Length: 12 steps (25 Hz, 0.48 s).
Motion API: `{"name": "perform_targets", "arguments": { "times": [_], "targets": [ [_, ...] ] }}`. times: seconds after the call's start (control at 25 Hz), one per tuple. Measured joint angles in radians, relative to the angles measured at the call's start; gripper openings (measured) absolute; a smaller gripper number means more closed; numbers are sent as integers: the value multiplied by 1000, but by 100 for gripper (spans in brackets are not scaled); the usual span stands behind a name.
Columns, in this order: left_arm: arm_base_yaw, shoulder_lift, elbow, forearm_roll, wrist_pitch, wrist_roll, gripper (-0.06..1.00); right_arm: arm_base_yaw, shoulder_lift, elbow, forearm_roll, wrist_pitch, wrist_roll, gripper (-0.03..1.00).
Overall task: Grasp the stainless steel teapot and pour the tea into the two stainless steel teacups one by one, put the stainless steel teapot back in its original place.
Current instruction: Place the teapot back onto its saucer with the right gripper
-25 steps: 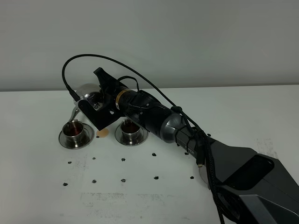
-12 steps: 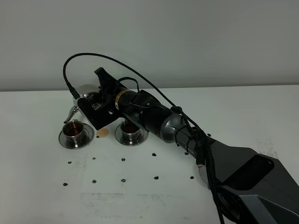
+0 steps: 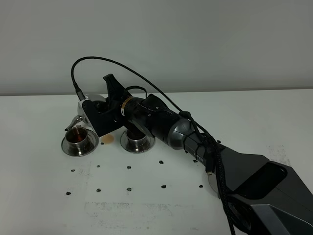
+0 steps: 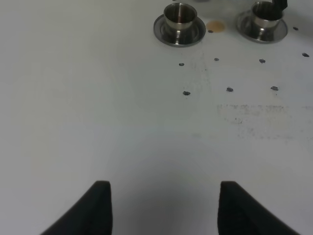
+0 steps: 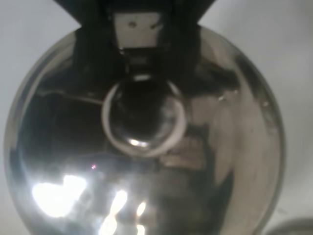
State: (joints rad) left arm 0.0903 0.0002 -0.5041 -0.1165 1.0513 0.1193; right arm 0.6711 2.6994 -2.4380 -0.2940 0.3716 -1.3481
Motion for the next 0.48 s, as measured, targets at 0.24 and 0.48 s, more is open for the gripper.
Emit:
{"name": "perform_targets", "arguments": {
  "times": [0.24,0.48],
  "targets": [
    [0,0,0,0,0,0,54,1,-53,0,27,70,39,21],
    [0,0,0,0,0,0,54,1,-117,0,47,172,127,21]
  ]
}}
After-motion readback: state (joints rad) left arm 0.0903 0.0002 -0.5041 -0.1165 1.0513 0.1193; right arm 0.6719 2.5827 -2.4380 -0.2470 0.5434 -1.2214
